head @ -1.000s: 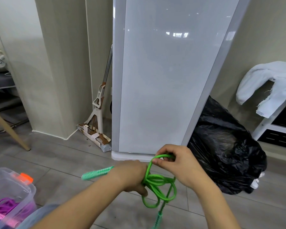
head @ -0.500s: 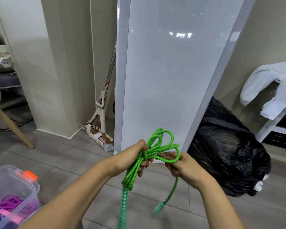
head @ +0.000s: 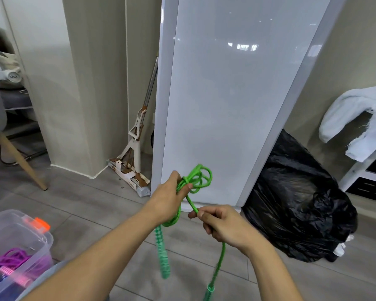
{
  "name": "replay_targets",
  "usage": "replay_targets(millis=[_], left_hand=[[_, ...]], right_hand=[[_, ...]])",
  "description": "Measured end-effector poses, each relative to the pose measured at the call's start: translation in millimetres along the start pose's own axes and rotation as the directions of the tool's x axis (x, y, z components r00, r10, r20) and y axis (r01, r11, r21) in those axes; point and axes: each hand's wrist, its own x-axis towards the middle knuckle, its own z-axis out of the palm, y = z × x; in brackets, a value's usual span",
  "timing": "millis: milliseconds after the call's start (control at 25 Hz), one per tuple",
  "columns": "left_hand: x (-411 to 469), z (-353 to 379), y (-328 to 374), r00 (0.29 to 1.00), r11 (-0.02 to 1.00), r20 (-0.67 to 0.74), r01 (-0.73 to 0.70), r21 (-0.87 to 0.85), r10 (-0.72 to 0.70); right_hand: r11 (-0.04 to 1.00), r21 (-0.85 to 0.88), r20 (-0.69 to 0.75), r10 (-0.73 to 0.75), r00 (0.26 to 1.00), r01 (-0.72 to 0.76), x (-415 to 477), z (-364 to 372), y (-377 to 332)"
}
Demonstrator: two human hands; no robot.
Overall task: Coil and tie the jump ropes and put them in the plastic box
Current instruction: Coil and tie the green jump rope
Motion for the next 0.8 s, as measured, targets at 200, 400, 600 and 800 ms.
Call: replay_targets(millis=[200, 400, 600, 800], left_hand=[[2, -8, -9, 0.961, 0.838, 0.228, -0.250, 0.486, 0.154], [-13, -5, 10, 0.792, 0.849, 0.595, -0.403, 0.342, 0.137], [-27, -13, 28, 0.534, 0.948, 0.797, -0.031, -0.317, 0.284], [-12, 1, 23, 0.872, 0.667, 0.473, 0.277, -0.692, 0.128]], right_hand=[[0.997, -0.053, 0.017, -0.047, 0.999, 0.048, -15, -21, -3], [0.978, -0.115, -0.167, -0.194, 0.967, 0.176, -19, -33, -6], [0.977, 0.107, -0.230, -0.154, 0.961, 0.182, -16, -44, -2], [0.958, 0.249, -0.251, -0.078, 0.965, 0.142, 1, -33, 6]])
